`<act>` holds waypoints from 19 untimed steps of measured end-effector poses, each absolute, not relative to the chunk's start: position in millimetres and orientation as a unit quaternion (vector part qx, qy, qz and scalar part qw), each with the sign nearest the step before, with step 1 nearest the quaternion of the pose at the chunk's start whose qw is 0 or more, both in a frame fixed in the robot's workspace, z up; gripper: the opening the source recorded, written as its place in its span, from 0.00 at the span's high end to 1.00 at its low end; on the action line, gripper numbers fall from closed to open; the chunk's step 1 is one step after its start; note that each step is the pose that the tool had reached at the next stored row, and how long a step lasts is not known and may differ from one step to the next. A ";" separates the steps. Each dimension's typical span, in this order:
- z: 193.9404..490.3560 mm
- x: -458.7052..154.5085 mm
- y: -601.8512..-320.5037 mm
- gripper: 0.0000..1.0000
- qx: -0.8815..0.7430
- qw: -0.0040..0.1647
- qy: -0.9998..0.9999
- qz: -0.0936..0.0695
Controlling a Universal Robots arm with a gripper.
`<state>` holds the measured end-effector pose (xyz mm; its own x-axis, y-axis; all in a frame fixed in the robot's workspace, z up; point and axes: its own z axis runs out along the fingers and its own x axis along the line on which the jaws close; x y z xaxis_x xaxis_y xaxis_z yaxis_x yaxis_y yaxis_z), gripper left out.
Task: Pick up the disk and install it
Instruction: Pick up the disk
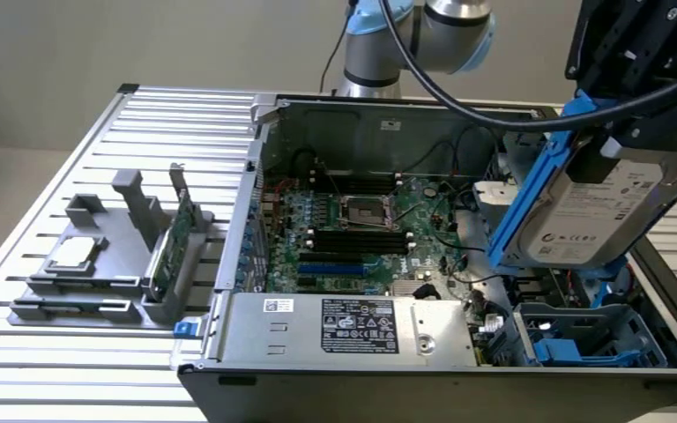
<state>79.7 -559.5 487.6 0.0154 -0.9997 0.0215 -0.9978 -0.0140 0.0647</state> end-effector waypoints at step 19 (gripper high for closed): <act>469.5 107.7 -586.0 0.67 0.713 0.030 -0.700 -0.019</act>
<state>107.7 -586.0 469.5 0.0181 -0.9997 0.0142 -0.9975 -0.0171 0.0689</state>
